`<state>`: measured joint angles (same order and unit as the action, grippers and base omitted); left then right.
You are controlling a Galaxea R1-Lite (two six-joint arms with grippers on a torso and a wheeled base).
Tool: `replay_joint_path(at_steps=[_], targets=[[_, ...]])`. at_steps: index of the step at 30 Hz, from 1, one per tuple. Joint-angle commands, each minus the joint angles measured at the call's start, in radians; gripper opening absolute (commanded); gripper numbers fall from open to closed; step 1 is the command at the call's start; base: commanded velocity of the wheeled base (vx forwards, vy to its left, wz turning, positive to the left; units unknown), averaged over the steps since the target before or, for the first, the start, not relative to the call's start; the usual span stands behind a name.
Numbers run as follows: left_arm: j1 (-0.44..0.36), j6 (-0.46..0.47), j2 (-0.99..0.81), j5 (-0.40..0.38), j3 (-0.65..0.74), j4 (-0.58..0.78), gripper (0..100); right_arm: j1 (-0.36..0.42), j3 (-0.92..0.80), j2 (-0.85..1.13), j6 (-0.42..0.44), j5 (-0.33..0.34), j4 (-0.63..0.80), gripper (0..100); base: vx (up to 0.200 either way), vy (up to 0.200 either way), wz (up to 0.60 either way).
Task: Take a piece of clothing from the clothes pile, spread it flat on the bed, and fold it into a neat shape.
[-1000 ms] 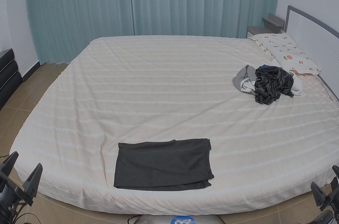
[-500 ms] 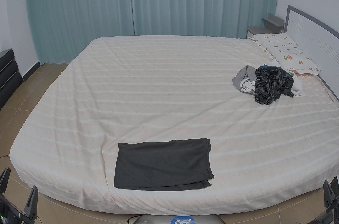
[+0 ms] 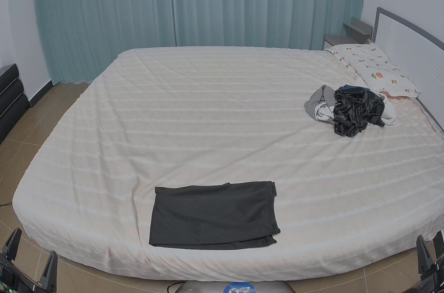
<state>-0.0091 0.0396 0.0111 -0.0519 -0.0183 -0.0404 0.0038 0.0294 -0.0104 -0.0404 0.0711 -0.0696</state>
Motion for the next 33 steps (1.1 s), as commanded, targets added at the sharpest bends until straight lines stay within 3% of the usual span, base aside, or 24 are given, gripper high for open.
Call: replay_joint_path(at_steps=[1, 8, 10, 14, 17, 18, 20, 24, 33], targets=[[0.000, -0.033, 0.001, 0.003, 0.018, 0.057, 100, -0.001, -0.028, 0.009, 0.017, 0.006, -0.001, 100, 0.000, 0.000, 0.00], [0.000, -0.038, 0.001, 0.003, 0.018, 0.048, 100, 0.001, -0.026, 0.009, 0.074, 0.021, 0.004, 100, 0.000, 0.000, 0.00], [0.000, -0.038, 0.001, 0.001, 0.018, 0.047, 100, -0.001, -0.023, 0.009, 0.168, 0.032, 0.011, 100, 0.000, 0.000, 0.00], [0.000, -0.040, 0.001, 0.001, 0.018, 0.047, 100, -0.001, -0.025, 0.009, 0.195, 0.021, 0.007, 100, 0.000, 0.000, 0.00], [0.000, -0.037, 0.001, 0.000, 0.018, 0.045, 100, -0.004, -0.026, 0.009, 0.119, 0.012, 0.013, 100, 0.000, 0.000, 0.00], [0.000, -0.038, 0.001, 0.000, 0.018, 0.045, 100, -0.004, -0.029, 0.009, 0.013, 0.001, 0.013, 100, 0.000, 0.000, 0.00], [0.000, -0.038, 0.001, 0.000, 0.018, 0.045, 100, -0.004, -0.029, 0.009, -0.018, -0.007, 0.024, 100, 0.000, 0.000, 0.00], [0.000, -0.040, 0.001, 0.001, 0.018, 0.045, 100, -0.004, -0.016, 0.006, 0.027, -0.054, 0.117, 100, 0.000, 0.000, 0.00], [0.000, -0.040, 0.003, 0.001, 0.018, 0.043, 100, -0.004, -0.019, 0.007, 0.036, -0.083, 0.097, 100, 0.000, 0.000, 0.00]])
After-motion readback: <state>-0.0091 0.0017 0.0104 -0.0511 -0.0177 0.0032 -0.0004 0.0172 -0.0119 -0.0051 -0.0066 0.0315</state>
